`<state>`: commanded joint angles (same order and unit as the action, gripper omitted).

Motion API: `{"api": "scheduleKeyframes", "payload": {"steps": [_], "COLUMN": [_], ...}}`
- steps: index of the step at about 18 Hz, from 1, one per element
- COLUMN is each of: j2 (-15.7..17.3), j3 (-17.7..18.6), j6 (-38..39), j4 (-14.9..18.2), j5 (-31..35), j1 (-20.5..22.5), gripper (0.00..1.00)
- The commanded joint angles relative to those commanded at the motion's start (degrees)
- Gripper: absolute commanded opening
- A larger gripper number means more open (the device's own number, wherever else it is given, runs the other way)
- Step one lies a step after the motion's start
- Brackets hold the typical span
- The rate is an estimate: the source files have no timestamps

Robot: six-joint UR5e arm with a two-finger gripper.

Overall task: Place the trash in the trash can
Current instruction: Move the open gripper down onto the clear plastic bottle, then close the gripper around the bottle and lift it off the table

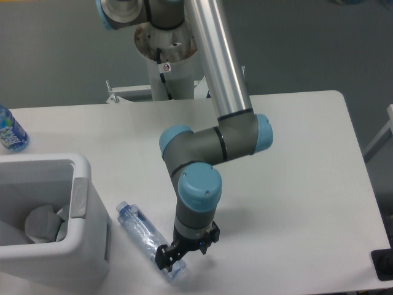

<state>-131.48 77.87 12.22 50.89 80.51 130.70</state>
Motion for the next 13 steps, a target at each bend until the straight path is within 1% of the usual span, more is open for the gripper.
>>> {"api": "scheduleKeyframes", "payload": {"steps": [3,11,12,13], "j2": [-0.53,-2.11,-2.11,-2.03], "j3": [-0.7,-0.79,-0.79,-0.79], "j6": [0.09,0.0,0.09,0.09], "j4": [0.0,0.0,0.0,0.0], "j5": [0.0,0.79,1.14,1.23], "j1": [-0.88,-2.11,-2.46,-2.47], "gripper": [1.0,0.99,0.96,0.88]}}
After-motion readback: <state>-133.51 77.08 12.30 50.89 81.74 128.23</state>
